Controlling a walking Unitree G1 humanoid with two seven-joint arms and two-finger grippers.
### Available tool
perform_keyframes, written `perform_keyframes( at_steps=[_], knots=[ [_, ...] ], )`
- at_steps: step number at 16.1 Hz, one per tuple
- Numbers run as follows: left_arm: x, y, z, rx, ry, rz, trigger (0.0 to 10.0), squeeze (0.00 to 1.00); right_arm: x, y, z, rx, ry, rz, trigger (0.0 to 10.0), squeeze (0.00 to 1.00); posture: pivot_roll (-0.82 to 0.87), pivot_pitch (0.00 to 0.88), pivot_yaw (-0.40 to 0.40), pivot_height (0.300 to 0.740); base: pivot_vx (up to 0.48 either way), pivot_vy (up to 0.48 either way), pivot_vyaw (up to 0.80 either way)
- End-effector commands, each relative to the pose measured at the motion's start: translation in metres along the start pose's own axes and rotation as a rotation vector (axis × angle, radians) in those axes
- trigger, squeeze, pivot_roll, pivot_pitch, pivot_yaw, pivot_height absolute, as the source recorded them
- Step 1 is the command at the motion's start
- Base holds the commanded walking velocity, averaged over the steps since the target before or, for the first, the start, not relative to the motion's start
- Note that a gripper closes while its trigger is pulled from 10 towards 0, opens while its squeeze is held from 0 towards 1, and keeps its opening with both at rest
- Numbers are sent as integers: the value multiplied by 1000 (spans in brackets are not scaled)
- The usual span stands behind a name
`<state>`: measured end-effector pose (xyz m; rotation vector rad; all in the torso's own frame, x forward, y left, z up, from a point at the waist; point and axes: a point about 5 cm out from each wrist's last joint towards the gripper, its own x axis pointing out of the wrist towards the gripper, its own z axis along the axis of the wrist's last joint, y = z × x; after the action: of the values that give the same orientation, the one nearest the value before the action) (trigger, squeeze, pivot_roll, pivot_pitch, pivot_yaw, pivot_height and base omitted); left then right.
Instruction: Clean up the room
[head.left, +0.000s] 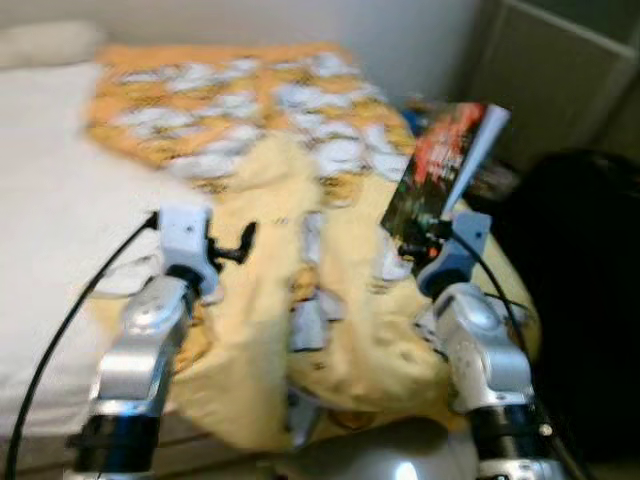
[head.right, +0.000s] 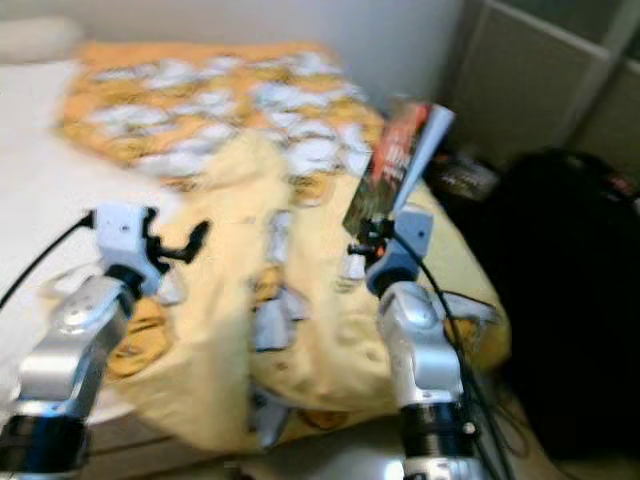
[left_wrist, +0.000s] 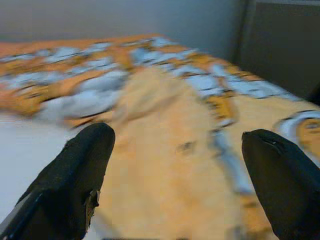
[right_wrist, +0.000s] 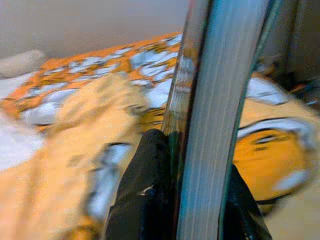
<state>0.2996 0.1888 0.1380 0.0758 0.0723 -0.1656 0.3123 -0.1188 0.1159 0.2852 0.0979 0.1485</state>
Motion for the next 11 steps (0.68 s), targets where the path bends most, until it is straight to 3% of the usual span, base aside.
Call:
perform_keyframes(
  at_steps=[1,11],
  knots=[
    [4,-8,6,7,-22,-29,10000,0,1,-3,15,-12,-56,0,10000,0,83,0,-23,740,0,360,0],
    [6,-7,7,15,-16,-25,10000,0,3,-8,12,-16,-28,-51,10000,0,85,0,-26,740,0,360,0]
  ],
)
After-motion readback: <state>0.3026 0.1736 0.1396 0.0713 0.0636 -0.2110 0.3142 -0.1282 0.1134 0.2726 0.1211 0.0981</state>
